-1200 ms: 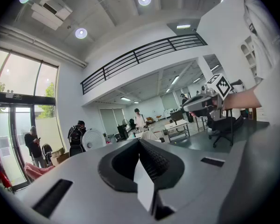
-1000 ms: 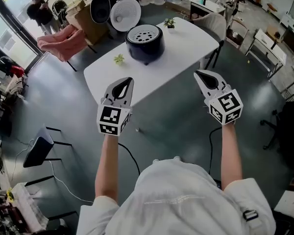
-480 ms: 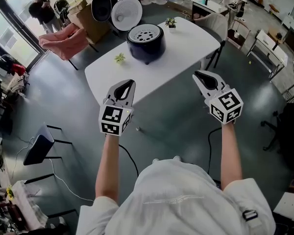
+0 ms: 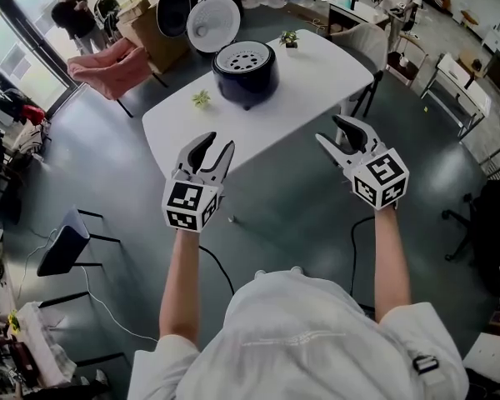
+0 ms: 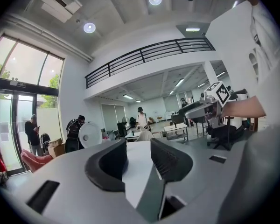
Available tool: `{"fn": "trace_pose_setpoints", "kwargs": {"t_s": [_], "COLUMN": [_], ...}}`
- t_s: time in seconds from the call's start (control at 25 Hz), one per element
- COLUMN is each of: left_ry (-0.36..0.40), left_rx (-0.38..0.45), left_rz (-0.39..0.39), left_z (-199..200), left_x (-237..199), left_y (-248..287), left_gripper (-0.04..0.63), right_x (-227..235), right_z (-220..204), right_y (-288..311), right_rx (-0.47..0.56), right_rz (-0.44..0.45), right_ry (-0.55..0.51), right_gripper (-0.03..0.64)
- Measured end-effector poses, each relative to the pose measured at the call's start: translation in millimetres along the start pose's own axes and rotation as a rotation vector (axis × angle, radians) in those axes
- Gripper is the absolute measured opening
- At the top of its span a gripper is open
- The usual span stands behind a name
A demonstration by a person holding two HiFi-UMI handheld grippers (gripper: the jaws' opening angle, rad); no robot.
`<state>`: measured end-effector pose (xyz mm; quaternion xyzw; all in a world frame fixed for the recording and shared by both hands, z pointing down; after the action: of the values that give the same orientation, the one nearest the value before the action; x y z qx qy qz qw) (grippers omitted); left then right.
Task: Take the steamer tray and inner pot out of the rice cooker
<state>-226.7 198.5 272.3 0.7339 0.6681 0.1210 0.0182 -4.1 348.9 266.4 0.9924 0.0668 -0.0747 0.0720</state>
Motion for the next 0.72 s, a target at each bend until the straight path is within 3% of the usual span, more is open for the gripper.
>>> {"fn": "trace_pose_setpoints", "kwargs": {"t_s": [0.48,0.72], "left_ry": [-0.032,-0.053], "left_rx": [-0.044,-0.069], "left_rz": [0.059,0.060], "left_z": [-8,-14], "left_x": [19,17], "left_y": [26,44], "left_gripper": [0.169,0.164], "right_x": [34,42], "right_z": [-20,-22], "right_y": [-5,3], "right_rx": [-0.012,0.002], "right_rz": [0.042,0.119], "right_ry": [0.007,0.041], "right_gripper": [0.222,0.216]}}
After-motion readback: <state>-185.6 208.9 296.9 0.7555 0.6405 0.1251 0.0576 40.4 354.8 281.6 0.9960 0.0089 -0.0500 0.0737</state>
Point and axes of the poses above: the fingertips, and each gripper's own axes: y forward along the fingers, x to its right, z out of its top, the point moved 5 cm from there along -y, backward along the fingers, and after that the axes turned 14 degrees about -z, right-handed, at the moved point
